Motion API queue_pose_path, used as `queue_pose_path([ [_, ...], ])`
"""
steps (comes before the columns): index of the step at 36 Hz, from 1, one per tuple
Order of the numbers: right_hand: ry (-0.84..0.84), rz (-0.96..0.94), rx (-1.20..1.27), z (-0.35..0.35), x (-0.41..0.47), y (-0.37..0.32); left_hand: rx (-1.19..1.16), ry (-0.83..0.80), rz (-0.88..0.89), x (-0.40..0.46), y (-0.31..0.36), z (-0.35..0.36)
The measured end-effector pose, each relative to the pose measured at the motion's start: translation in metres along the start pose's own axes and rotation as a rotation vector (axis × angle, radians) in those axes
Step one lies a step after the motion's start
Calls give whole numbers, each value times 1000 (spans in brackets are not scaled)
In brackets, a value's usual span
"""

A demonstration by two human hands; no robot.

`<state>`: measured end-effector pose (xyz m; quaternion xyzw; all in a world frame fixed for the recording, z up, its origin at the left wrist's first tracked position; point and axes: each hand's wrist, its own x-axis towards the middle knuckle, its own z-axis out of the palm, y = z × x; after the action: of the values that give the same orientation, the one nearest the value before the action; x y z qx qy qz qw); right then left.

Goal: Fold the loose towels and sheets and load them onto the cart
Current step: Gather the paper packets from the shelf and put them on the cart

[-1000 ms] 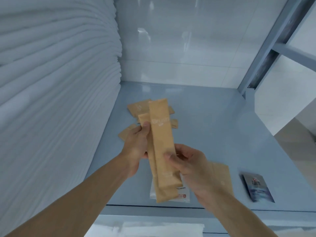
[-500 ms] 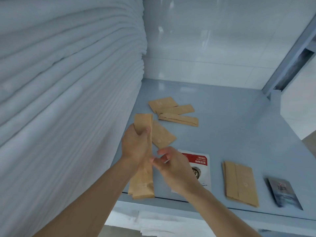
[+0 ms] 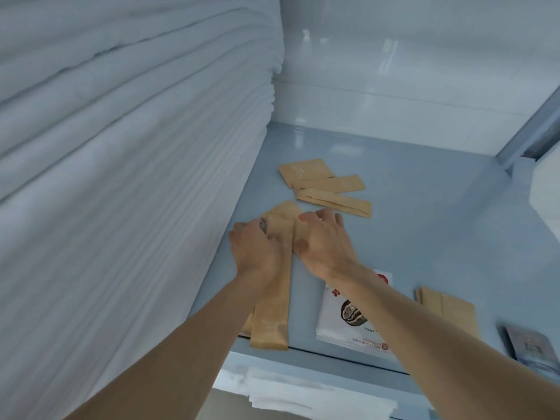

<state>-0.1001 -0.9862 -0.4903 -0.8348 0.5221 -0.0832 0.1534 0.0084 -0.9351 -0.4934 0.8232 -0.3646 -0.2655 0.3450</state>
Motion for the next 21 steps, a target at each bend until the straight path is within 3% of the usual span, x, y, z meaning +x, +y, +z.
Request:
queue_pose_path([
  [7,42,50,-139,12,17,5,320,-19,153,-17,-6,10],
  [13,7,223,-57,-4,28,18,365,18,212,-14,-10,13],
  [21,360,263,276,-46,37,65,332,136,278,-8,-2,22],
])
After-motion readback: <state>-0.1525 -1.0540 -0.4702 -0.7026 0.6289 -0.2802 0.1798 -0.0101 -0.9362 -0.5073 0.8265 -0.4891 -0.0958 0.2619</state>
